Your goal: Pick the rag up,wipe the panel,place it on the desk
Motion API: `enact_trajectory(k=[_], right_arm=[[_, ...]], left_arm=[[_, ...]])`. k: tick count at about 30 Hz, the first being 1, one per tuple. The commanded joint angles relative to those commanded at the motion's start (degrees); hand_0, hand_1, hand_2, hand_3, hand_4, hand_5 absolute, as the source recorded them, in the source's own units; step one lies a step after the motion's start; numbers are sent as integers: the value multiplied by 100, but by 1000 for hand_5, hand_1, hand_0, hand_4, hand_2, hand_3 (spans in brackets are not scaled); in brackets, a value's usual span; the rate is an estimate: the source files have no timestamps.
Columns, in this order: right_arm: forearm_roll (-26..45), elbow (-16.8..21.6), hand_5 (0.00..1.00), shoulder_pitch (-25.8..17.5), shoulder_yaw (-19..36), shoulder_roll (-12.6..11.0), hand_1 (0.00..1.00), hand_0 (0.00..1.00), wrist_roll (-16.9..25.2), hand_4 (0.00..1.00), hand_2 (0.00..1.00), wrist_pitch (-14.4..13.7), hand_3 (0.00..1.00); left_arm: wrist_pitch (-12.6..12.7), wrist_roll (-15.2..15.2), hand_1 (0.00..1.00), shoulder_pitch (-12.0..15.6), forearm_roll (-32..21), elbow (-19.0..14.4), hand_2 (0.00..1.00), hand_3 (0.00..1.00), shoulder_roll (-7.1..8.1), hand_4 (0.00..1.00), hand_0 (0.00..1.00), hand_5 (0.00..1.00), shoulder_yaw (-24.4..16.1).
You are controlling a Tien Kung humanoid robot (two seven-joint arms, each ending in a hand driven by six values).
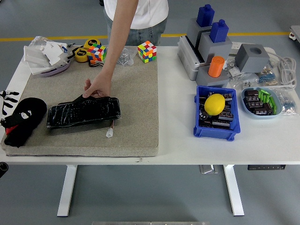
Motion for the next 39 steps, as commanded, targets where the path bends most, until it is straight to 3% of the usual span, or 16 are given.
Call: enact_trajectory(k=[10,11,13,27,34,35,39], right_arm=[[-40,-14,586,-4,13,2,630,756,-10,965,695,7,594],[-39,-17,587,-6,13,3,628,756,-12,965,695,9,594],[-35,-20,587,-8,13,2,628,756,-13,965,695,11,594],[-23,-33,586,-15,0,-8,628,756,2,964,695,-5,593],[-26,-39,586,21,-43,-23,628,756,8,964,695,-15,593],[-29,-44,587,25,-47,-21,627,756,7,964,695,-15,593],[-49,-49,587,44,-55,-17,627,756,12,964,695,-34,593]], left_arm=[[-56,-17,532,2,-70,-124,648,750,83,998,322,485,-58],[-64,-13,537,7,-73,-150,651,751,93,998,324,633,-75],[-75,-7,537,25,-77,-209,651,751,103,998,324,633,-137],[-288,749,545,444,637,-1573,654,753,365,998,329,646,-919],[-343,895,576,681,629,-1926,656,750,426,998,353,666,-1267],[-360,938,664,723,640,-1998,718,756,435,998,450,672,-1291],[-369,1042,664,901,552,-2371,718,756,459,998,450,672,-1387]])
